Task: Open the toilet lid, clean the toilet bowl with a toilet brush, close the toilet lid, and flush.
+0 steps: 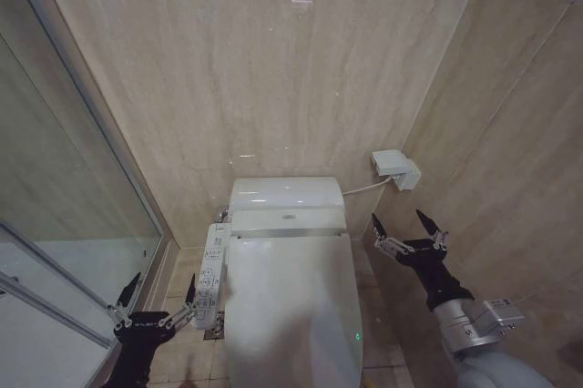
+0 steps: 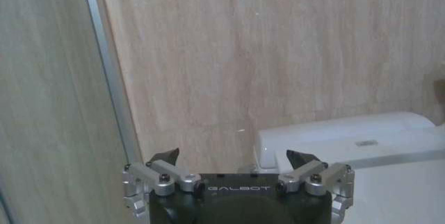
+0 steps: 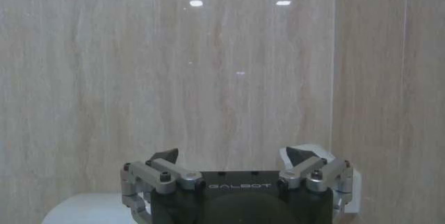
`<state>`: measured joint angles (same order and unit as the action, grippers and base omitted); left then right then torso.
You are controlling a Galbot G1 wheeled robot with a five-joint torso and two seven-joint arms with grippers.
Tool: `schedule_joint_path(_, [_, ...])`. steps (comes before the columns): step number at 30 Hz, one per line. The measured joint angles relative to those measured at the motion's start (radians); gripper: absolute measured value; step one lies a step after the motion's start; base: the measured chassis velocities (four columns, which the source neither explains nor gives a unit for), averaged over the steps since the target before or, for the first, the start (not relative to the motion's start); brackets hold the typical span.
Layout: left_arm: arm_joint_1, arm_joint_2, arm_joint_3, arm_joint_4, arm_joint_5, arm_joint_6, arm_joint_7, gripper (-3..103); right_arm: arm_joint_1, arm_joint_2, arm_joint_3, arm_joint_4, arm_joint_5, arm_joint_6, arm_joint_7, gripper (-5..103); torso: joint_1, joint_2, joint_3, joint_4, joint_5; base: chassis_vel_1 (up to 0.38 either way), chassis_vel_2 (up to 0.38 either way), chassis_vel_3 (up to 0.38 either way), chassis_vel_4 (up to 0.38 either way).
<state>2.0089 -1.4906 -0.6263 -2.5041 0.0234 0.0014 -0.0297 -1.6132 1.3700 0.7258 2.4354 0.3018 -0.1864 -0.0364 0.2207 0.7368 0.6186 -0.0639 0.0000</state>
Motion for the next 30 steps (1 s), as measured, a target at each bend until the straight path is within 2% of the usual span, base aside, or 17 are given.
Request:
schedule_joint_path(10, [0.016,0.001,-0.001,0.002,0.022,-0.05,-0.007,100,0.0,0.0,0.0,0.0,0.0,0.0,0.0,100,0.0,0.0,0.0,0.0,-0.0001,0.0,0.0,0.0,0.0])
schedule_joint_path(14, [0.019,-0.008,-0.012,0.003,0.079,-0.126,0.001,100,0.0,0.0,0.0,0.0,0.0,0.0,0.0,100,0.0,0.0,0.0,0.0,0.0,0.0,0.0,0.0,0.0])
schedule_joint_path(21, [0.001,-0.007,-0.051,0.003,0.076,-0.175,0.007,100,0.0,0.0,0.0,0.0,0.0,0.0,0.0,100,0.0,0.0,0.0,0.0,-0.0001,0.0,0.0,0.0,0.0])
schedule_joint_path(25, [-0.016,0.01,-0.078,0.003,0.032,-0.174,0.007,100,0.0,0.0,0.0,0.0,0.0,0.0,0.0,100,0.0,0.0,0.0,0.0,-0.0001,0.0,0.0,0.0,0.0])
schedule_joint_path(30, [-0.043,0.045,-0.123,0.003,-0.053,-0.129,0.007,100,0.0,0.0,0.0,0.0,0.0,0.0,0.0,100,0.0,0.0,0.0,0.0,-0.0002,0.0,0.0,0.0,0.0])
